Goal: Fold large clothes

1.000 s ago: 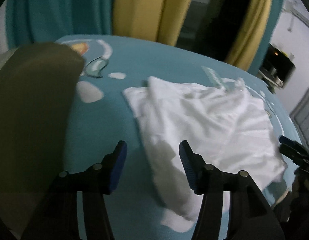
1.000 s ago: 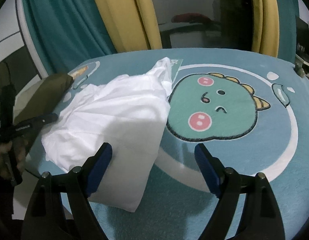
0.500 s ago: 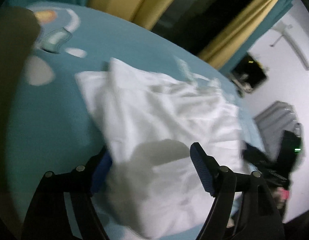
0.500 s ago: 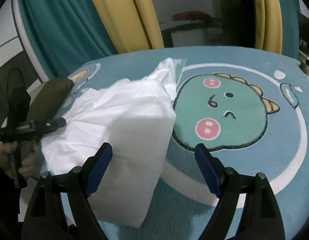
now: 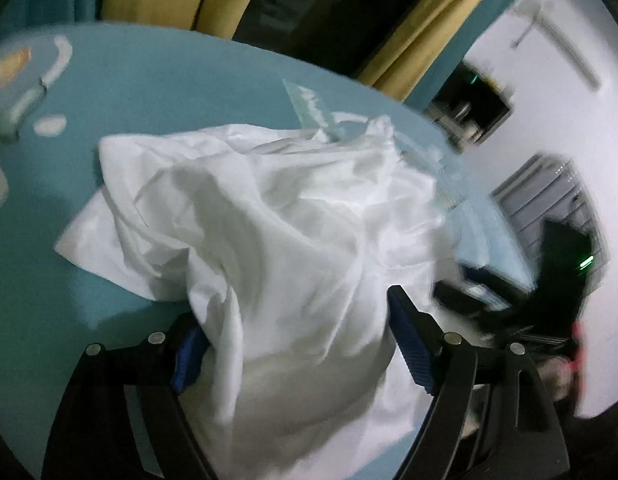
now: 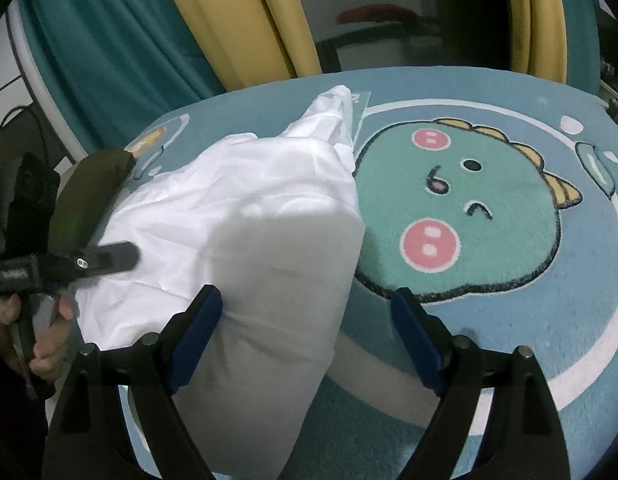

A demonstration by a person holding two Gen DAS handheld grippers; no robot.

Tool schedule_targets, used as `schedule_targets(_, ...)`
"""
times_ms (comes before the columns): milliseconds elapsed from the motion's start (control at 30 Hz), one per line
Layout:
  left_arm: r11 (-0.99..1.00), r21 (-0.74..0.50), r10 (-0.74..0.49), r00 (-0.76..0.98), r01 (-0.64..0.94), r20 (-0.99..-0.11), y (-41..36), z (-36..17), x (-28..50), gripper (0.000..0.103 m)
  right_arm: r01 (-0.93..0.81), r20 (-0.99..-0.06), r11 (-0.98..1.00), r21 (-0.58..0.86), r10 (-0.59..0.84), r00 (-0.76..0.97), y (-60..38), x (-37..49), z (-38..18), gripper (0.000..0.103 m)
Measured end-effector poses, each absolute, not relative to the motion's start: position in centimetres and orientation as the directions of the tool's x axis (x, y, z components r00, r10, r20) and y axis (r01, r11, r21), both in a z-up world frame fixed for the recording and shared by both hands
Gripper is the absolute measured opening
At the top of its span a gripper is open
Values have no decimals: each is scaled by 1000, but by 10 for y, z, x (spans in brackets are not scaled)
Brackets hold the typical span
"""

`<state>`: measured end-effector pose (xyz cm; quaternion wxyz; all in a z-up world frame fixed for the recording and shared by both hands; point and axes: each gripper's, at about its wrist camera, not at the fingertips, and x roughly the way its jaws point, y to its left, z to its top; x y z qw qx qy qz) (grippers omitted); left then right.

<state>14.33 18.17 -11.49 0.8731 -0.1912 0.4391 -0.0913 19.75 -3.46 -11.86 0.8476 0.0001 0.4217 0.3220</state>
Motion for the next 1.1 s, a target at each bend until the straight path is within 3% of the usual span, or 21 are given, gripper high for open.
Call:
schedule_targets(133,941,-339,-273,587,-2,-762,183,-109,142,83,-535,-703,792,294,559,440,-40,205,-112,86)
schedule_targets(433,956,-291,-258,603,44,-755,180,-113,142,80,-542,-696,778,317,579,424,-16,211,-124,87)
schedule_targets(500,952,-299,-277,610,68,-743,178,-113,140,67,-558,-694,765,321,591,412,-10,209,-125,87)
schedule_targets(533,943,-322,-307,610,89,-730,176,-113,139,53,-574,-695,753,321,599,398,-6,208,-125,87)
schedule_targets(567,937,-334,-322,610,98,-724,174,-113,138,46,-589,-694,738,328,612,380,-3,207,-126,87)
schedule_targets(667,939,-325,-324,618,115,-717,169,-113,135,38,-618,-697,727,298,608,379,6,200,-127,86)
schedule_targets(767,947,-292,-311,625,137,-716,165,-109,131,33,-628,-677,701,337,644,356,4,200,-128,69)
schedule_targets(833,949,-277,-307,634,149,-710,161,-107,129,31,-628,-656,681,377,675,338,-2,202,-129,50)
schedule_targets(900,952,-262,-299,643,156,-705,158,-103,125,30,-628,-641,673,390,689,340,-4,200,-127,40)
schedule_targets(1100,953,-258,-294,670,156,-681,152,-92,117,26,-662,-604,646,380,715,351,-7,186,-113,27)
